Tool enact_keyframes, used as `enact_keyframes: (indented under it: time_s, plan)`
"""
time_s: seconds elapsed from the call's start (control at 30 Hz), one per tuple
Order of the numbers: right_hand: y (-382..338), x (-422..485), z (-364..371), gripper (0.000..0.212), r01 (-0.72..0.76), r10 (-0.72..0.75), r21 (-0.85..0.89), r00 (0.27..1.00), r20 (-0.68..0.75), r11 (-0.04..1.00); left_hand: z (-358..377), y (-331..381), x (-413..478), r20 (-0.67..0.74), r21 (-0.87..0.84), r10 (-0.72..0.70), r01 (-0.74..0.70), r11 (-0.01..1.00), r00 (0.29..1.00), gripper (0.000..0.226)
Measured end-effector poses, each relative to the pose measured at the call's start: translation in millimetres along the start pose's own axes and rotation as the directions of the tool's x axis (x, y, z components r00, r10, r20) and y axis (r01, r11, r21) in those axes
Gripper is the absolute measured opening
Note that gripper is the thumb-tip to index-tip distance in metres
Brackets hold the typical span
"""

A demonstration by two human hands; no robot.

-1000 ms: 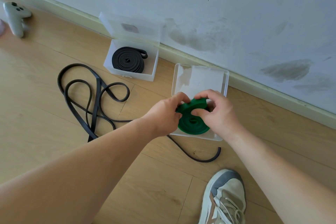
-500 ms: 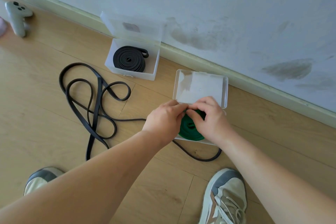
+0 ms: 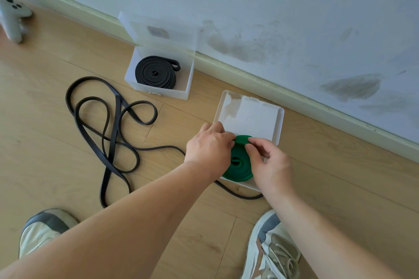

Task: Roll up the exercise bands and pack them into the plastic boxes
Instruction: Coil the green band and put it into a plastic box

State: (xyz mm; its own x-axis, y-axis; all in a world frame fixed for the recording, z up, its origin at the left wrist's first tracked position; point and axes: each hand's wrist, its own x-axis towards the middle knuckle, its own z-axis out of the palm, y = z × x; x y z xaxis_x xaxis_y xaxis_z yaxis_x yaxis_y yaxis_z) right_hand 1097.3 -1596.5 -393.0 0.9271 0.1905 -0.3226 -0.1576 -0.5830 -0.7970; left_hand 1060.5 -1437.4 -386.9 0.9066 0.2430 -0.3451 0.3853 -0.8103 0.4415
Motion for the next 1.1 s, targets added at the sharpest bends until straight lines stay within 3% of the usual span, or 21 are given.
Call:
enact_keyframes:
  time_s: [0.13,0.43,0.53,0.67,0.73,0.8,0.9,1.0,1.03,1.1]
  plan:
    - [1,2,0,0.022,-0.038,0.037,0.045,0.999,0.039,0.998,1,-1,-3,-0.005,-0.017,0.016,-0.016,1.0,1.0,0.031]
    - [4,6,3,0.012,0.0,0.002,-0.108,1.0,0.026,0.994,-1,1,0,0.04,0.044,0.01,-0.012,0.999,0.999,0.031]
    - [4,8,6,0.019,-0.03,0.036,-0.153,0.999,0.036,0.988,3,7,4,0.052,0.099,-0.033,0.027,0.995,0.998,0.03]
    - [1,15,8,0.037,-0.132,0.145,-0.186,0.988,0.055,0.974,3,9,5,-0.034,0.006,-0.089,0.089,0.996,0.995,0.022]
    - [-3,19,10,0.041,-0.18,0.192,-0.204,0.98,0.043,0.962,6,5,0,-0.076,0.015,0.076,-0.075,0.997,0.994,0.013]
    - [-6,21,13,0.039,-0.212,0.223,-0.193,0.974,0.033,0.958,14,-2,-9,-0.033,0.065,0.313,-0.31,0.949,0.949,0.035]
    - [-3,25,8,0.036,-0.243,0.24,-0.143,0.97,-0.036,0.959,14,-8,-11,0.109,0.112,0.362,-0.373,0.921,0.926,0.064]
    - [-2,16,-3,0.009,-0.113,0.11,-0.17,0.994,-0.026,0.979,6,-11,-10,0.229,0.209,0.356,-0.403,0.891,0.906,0.07]
    - [-2,11,-5,0.013,-0.029,0.033,-0.229,0.999,0.014,0.973,5,-11,-10,0.244,0.205,0.362,-0.412,0.888,0.9,0.07]
    - [7,2,-8,0.045,0.14,-0.086,-0.349,0.982,0.166,0.927,7,-14,-12,0.27,0.17,0.361,-0.413,0.895,0.892,0.07]
